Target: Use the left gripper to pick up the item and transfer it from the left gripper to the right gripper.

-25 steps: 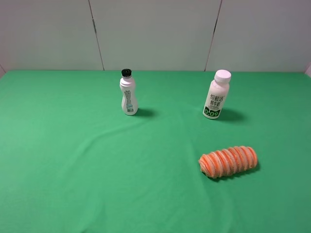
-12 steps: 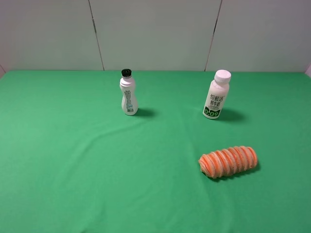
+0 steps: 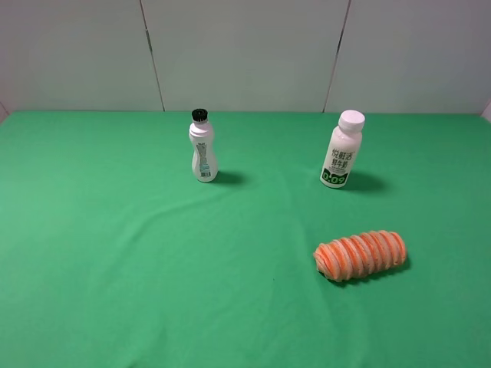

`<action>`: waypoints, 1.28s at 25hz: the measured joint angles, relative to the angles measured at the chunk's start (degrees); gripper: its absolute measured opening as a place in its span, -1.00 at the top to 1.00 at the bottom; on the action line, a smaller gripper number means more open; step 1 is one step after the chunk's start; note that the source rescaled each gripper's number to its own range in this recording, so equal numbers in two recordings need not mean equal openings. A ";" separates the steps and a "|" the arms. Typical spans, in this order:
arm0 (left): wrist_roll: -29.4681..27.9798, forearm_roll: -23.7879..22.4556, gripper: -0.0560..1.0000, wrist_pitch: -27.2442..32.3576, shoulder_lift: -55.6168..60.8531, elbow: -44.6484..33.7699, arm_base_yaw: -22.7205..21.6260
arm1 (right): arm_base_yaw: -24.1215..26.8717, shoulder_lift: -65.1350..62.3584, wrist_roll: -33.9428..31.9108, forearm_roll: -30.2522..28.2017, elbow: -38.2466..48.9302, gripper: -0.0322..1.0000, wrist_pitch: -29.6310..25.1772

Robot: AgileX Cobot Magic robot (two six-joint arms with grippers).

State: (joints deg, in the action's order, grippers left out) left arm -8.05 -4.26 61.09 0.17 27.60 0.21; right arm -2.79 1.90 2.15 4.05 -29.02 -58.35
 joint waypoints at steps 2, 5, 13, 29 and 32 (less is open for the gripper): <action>0.00 0.00 -1.00 0.00 0.00 0.00 0.00 | 0.00 -1.61 0.00 0.05 0.00 -1.00 0.05; 0.00 0.00 -1.00 0.00 0.00 0.00 0.00 | 0.00 -2.15 0.00 0.12 0.00 -1.00 0.00; 0.00 0.00 -1.00 0.00 0.00 0.00 0.00 | 0.00 -2.15 0.00 0.32 0.00 -1.00 0.00; 0.00 0.00 -1.00 0.00 0.00 0.00 0.00 | 0.00 -2.15 0.00 0.36 0.00 -1.00 0.00; 0.00 0.00 -1.00 0.00 0.00 0.00 0.00 | 0.00 -2.15 0.00 0.36 0.00 -1.00 0.00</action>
State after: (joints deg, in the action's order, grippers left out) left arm -8.05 -4.26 61.09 0.17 27.60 0.21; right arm -2.79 -0.25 2.15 4.41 -29.02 -58.35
